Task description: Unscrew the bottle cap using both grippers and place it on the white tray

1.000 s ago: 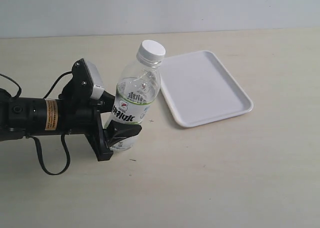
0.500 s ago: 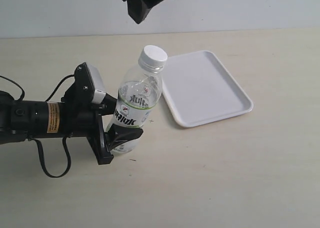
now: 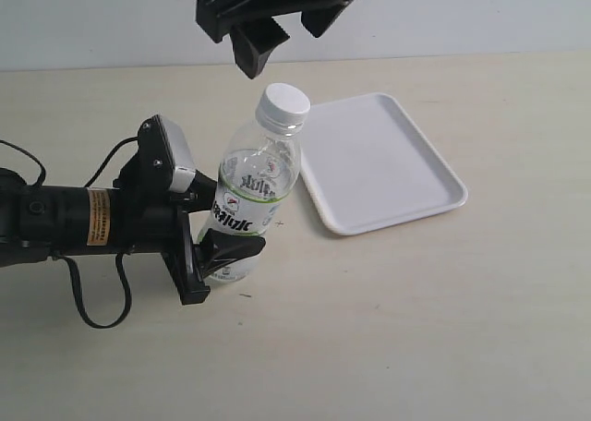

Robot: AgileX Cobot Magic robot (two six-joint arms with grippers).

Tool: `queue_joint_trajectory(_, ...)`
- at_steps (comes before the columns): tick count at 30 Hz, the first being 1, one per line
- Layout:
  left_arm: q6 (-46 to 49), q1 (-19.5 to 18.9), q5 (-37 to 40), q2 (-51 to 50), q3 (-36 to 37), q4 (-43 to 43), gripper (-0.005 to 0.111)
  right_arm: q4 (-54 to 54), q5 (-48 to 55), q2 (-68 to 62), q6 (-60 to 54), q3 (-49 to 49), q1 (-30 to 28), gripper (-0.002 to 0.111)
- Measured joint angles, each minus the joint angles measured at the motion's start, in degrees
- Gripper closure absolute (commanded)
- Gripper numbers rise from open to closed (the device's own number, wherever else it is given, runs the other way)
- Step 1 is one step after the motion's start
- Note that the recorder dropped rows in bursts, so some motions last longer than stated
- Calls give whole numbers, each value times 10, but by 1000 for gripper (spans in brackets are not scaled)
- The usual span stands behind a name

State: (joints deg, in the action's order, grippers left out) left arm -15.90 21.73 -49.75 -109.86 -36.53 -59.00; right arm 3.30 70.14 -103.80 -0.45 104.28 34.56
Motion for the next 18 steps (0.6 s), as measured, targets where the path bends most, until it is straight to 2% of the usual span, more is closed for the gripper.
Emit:
queue_joint_trajectory(13, 3, 0, 0, 0, 0, 0, 107, -1, 1, 70, -12, -4, -19, 38)
queue_joint_trajectory(18, 5, 0, -6, 0, 0, 0, 107, 40, 1, 92, -28, -15, -24, 38)
